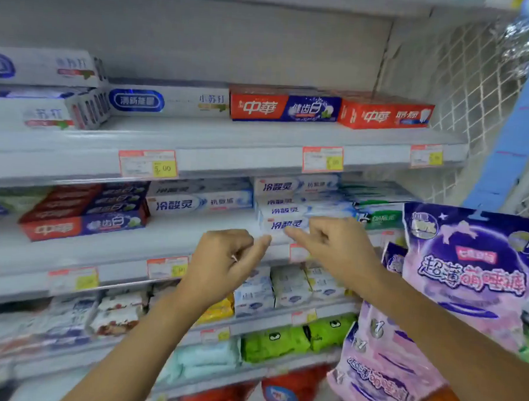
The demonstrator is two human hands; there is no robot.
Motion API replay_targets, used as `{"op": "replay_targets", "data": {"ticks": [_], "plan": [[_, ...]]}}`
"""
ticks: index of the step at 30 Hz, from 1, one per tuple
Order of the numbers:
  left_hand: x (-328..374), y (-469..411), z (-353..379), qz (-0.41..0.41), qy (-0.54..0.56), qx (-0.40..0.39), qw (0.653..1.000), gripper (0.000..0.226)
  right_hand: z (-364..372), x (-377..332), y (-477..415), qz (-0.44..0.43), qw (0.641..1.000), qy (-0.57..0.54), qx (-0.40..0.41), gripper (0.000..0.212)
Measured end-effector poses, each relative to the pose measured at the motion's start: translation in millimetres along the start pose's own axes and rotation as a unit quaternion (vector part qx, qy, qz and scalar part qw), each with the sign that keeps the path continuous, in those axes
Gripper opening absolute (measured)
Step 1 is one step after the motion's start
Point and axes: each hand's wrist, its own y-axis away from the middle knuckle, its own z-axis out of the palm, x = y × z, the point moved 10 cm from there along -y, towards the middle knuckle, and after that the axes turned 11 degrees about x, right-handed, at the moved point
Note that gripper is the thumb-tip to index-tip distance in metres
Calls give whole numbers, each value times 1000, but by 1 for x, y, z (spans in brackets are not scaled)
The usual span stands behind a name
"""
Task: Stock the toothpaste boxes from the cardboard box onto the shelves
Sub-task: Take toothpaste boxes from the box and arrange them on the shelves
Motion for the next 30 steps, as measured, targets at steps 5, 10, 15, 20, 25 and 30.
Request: {"op": "replay_targets", "data": {"ticks": [5, 10, 15, 20, 25, 30], "plan": [[-99, 138, -5, -195, -23, -99, 976, 70, 107, 37, 114, 46, 989, 48, -130, 64], [-171, 261, -17, -381, -6, -181, 907, 52, 207, 66, 229, 161, 948, 47, -270, 56], [-230, 359, -27, -460, -15, -235, 856, 25, 286, 97, 330, 315, 896, 46, -310, 49], [-293, 459, -11, -525, -78, -258, 807, 22, 348, 144, 422, 425, 838, 82, -334, 25], [-339, 553, 43, -594, -74, -292, 746, 10, 397, 196, 511, 468, 786, 113, -387, 30], [-389, 627, 110, -623, -63, -272, 731, 22, 457, 265, 581, 457, 780, 123, -409, 28]]}}
